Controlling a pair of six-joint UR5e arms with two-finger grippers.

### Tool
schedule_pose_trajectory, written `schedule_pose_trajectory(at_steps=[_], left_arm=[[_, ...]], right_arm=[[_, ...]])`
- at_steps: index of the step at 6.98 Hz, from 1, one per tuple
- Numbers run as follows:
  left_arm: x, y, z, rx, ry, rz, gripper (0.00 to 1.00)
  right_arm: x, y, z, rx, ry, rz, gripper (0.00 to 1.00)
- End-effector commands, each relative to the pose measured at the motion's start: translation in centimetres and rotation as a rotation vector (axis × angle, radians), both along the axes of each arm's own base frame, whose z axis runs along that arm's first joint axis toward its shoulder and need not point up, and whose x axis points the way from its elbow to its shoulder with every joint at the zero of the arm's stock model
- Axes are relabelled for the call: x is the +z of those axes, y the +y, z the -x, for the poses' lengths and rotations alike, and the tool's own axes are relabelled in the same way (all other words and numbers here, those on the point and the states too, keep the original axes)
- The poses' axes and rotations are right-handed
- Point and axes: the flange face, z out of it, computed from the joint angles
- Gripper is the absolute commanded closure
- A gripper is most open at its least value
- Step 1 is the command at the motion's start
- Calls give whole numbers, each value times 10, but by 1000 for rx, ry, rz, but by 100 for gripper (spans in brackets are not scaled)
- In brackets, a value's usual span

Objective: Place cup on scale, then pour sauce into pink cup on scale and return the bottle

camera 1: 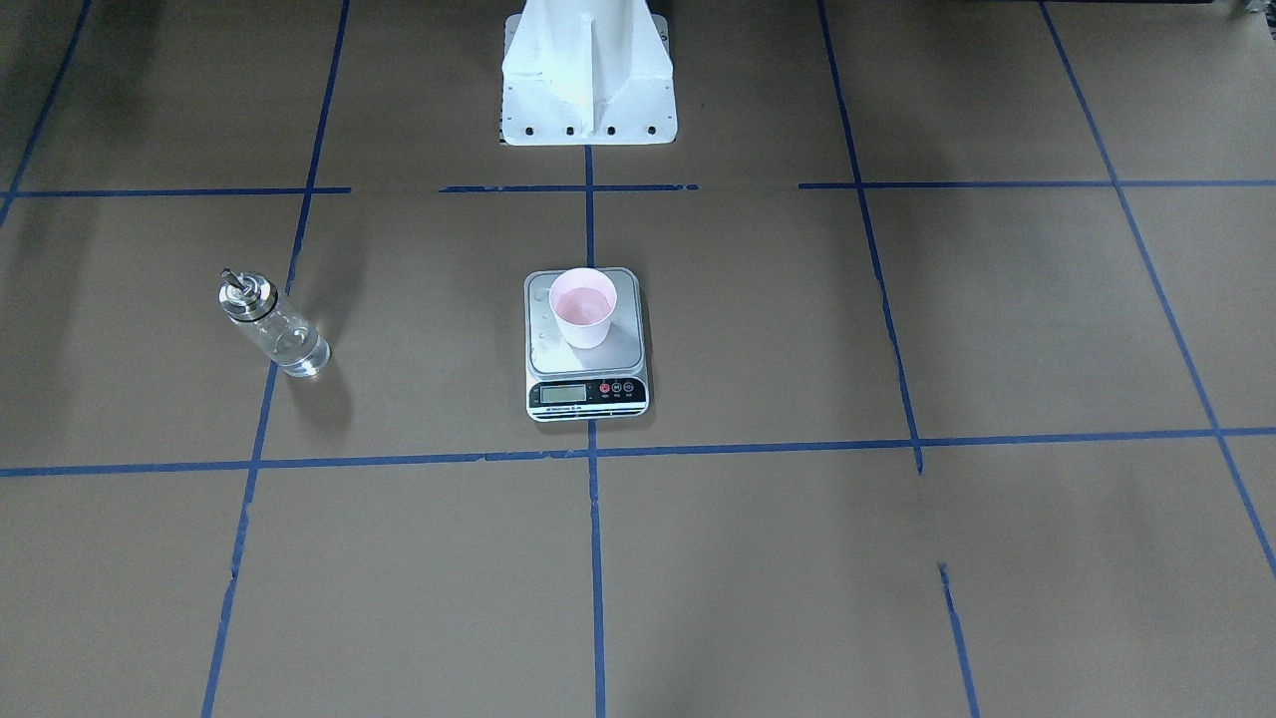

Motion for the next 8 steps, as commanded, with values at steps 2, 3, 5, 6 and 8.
schedule_pose_trajectory(at_steps=[2,3,5,6,8], left_arm=[[-13,-5,0,-2,6,-89,0],[-12,-4,-3,1,45,-79,0],[-11,-3,-4,4,64,-74,0],[-11,-3,-4,5,63,-75,0],[-17,-5,-5,6,65,-86,0]], right_arm=[[-10,-9,15,22,34,5,0],[-11,-10,12,16,73,-16,0],[-17,-5,11,15,78,-26,0],[-16,-4,11,12,78,-25,0],[-12,-3,17,-15,73,-24,0]])
